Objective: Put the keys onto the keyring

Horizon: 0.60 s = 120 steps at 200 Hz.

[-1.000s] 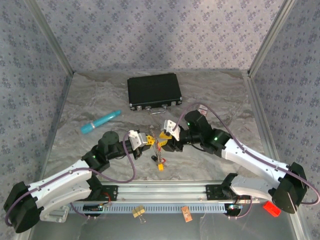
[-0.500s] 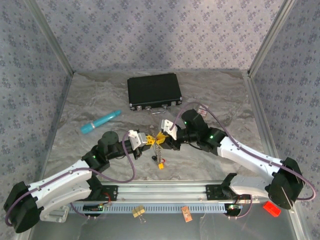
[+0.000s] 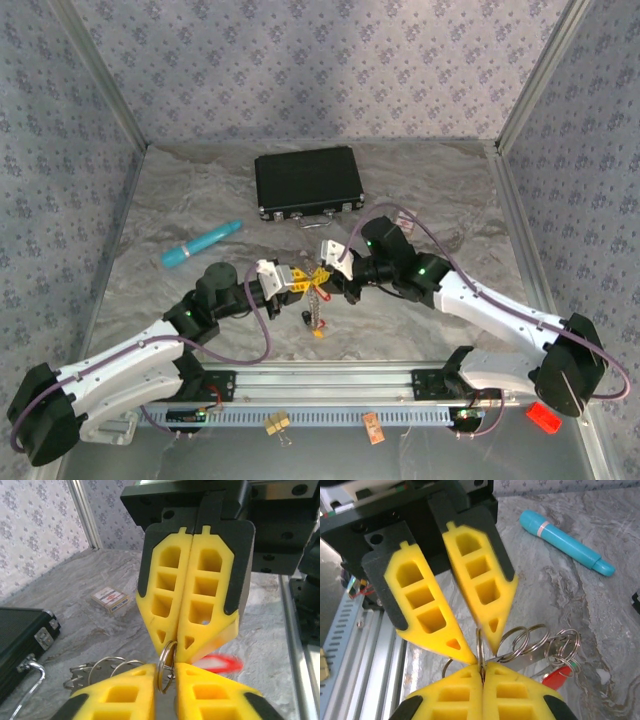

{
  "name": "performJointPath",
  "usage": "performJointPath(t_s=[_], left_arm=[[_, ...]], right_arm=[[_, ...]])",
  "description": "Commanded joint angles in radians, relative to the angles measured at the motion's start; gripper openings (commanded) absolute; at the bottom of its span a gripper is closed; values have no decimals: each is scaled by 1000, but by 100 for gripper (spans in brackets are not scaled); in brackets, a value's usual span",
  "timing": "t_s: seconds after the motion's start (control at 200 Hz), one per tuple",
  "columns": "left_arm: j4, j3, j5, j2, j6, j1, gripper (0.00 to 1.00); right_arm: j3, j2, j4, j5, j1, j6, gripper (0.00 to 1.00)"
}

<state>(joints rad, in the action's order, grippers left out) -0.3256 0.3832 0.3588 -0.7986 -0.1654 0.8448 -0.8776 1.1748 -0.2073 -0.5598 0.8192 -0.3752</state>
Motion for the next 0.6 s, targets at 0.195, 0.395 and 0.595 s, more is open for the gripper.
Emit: performJointPath(t_s=[0.195,0.395,0.595], left_arm=[[180,103,-5,-18,-57,3,19],[181,118,6,-41,-65,2,11],[192,127,15,-53,-73,2,0]], right_arm=[[-224,92,-362,191,56,-241,0],[-298,137,-446,237,96,-299,0],[-287,108,-402,140,79,-254,0]])
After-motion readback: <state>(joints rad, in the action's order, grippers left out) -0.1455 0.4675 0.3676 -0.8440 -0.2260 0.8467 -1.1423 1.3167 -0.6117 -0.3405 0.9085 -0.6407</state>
